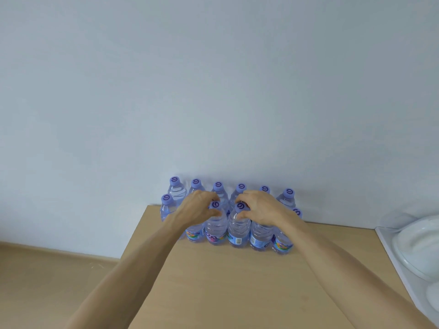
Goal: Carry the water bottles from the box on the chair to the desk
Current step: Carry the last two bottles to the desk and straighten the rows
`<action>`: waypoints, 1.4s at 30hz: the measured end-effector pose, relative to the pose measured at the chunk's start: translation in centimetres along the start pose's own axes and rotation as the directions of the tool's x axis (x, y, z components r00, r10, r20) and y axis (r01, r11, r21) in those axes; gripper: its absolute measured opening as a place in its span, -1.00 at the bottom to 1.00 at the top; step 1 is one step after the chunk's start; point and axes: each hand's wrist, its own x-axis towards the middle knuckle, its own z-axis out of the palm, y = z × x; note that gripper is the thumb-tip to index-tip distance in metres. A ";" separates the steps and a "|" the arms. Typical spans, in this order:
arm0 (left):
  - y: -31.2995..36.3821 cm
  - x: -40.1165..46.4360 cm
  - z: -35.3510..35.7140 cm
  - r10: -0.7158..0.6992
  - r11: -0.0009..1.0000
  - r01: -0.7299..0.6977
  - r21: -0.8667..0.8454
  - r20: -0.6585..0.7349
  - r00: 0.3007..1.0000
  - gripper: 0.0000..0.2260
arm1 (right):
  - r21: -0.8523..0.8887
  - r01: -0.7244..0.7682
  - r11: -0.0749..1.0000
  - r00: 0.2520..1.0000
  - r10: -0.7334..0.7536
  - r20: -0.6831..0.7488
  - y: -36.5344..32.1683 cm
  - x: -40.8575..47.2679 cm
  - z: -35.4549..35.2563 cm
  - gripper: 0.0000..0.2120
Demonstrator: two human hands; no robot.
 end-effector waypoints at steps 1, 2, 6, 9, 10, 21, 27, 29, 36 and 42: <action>0.0 0.0 -0.1 0.012 1.000 -0.011 -0.011 0.017 1.000 -0.75 | -0.002 -0.003 1.000 1.000 0.003 -0.001 0.0 0.0 -0.1 -0.66; -0.1 -0.1 -0.2 0.020 1.000 -0.019 -0.025 0.040 0.999 -0.74 | 0.000 -0.005 1.000 1.000 0.005 -0.002 -0.1 -0.1 -0.1 -0.67; -0.2 -0.5 -0.5 0.008 1.000 -0.009 0.022 0.051 0.999 -0.62 | -0.001 -0.020 1.000 0.999 0.020 -0.034 -0.5 -0.4 0.1 -0.65; 0.0 -0.3 -0.3 -0.054 0.997 0.054 0.059 -0.004 0.999 -0.57 | -0.043 -0.115 0.992 0.993 0.115 -0.025 -1.0 -0.6 -0.3 -0.57; 0.1 -0.2 -0.3 -0.058 0.997 0.058 0.058 -0.006 0.998 -0.59 | -0.058 -0.145 0.988 0.989 0.144 -0.017 -1.2 -0.6 -0.5 -0.59; -0.6 -0.2 -0.6 0.036 0.997 -0.038 0.060 0.035 0.999 -0.59 | -0.047 -0.138 0.989 0.990 0.140 0.034 -3.1 -0.7 -0.9 -0.77; -0.9 -0.2 -0.5 0.041 0.999 -0.042 0.030 0.018 0.999 -0.67 | -0.065 -0.276 0.959 0.961 0.277 0.011 -4.0 -0.6 -0.5 -0.61; -0.9 -0.3 -0.4 0.053 0.998 -0.053 0.021 0.016 0.998 -0.69 | -0.079 -0.259 0.963 0.965 0.261 0.023 -4.3 -0.5 -0.5 -0.70; -0.8 -1.0 -0.3 0.084 0.994 -0.084 0.068 0.002 0.996 -0.63 | -0.057 -0.182 0.982 0.982 0.184 0.038 -3.7 -0.7 -1.2 -0.70; -0.1 -1.1 -0.2 0.031 0.991 -0.025 0.128 -0.042 0.999 -0.70 | -0.084 -0.177 0.981 0.981 0.182 0.064 -3.6 -1.1 -1.3 -0.75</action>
